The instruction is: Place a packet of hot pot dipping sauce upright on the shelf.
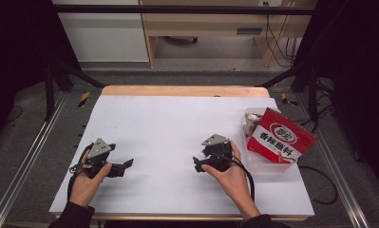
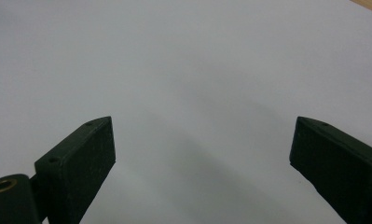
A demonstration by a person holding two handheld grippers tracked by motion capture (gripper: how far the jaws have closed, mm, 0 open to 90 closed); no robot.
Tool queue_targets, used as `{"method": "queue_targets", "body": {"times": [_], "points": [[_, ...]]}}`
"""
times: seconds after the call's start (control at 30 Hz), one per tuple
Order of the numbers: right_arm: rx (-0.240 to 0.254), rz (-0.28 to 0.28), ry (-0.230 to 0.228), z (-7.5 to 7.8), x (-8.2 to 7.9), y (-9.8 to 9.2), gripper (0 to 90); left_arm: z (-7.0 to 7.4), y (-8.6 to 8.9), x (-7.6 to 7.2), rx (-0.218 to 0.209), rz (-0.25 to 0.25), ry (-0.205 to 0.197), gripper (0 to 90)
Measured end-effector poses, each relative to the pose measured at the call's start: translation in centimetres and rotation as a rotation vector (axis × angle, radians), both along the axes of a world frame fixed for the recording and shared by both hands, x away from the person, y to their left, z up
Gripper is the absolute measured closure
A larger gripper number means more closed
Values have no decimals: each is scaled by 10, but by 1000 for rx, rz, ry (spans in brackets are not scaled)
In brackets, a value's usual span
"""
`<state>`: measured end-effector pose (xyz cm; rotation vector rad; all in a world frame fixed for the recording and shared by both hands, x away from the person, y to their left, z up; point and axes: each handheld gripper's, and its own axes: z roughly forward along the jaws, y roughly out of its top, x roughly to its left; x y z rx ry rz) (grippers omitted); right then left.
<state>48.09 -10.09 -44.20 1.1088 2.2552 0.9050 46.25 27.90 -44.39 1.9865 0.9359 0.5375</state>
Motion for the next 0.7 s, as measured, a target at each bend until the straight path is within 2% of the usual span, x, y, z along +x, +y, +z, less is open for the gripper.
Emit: {"method": "queue_targets", "body": {"times": [0.23, 0.47, 0.57, 0.7], "points": [[5, -30, -5, -8, 6, 0, 71, 0, 0, 0, 4, -1, 2, 64], [4, -90, -3, -16, 15, 3, 78, 0, 0, 0, 4, 3, 3, 64], [20, -107, -5, -19, 17, 4, 78, -1, 0, 1, 3, 2, 4, 64], [47, -142, 17, -23, 18, 4, 83, -1, -1, 1, 9, 1, 2, 64]]}}
